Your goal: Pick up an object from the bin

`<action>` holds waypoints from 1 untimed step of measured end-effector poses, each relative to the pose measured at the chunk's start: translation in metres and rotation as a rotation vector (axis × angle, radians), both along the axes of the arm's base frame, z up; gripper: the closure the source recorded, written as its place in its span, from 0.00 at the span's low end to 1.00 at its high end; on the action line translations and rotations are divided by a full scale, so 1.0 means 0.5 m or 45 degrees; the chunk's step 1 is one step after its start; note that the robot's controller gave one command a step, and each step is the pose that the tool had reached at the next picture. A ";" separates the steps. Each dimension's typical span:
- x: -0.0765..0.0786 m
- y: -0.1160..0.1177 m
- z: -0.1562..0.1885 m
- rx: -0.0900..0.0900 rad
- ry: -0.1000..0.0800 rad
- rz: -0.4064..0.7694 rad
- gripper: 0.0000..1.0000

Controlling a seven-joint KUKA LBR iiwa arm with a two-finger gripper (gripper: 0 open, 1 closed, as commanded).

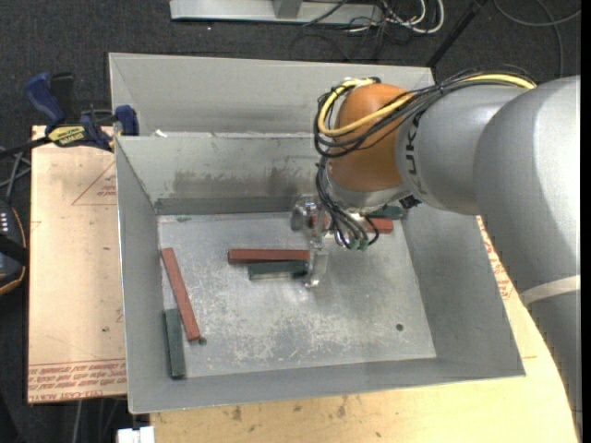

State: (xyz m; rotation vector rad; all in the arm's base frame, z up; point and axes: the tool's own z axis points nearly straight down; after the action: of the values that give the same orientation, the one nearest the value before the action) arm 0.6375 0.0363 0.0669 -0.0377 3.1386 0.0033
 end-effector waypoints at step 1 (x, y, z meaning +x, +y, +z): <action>-0.054 0.016 0.007 -0.001 0.002 -0.182 1.00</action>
Offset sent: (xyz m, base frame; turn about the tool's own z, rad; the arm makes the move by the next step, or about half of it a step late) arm 0.0000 0.0000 0.0000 0.0000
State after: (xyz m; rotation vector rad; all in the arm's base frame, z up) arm 0.6103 0.0443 0.0704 0.1870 3.1348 0.0019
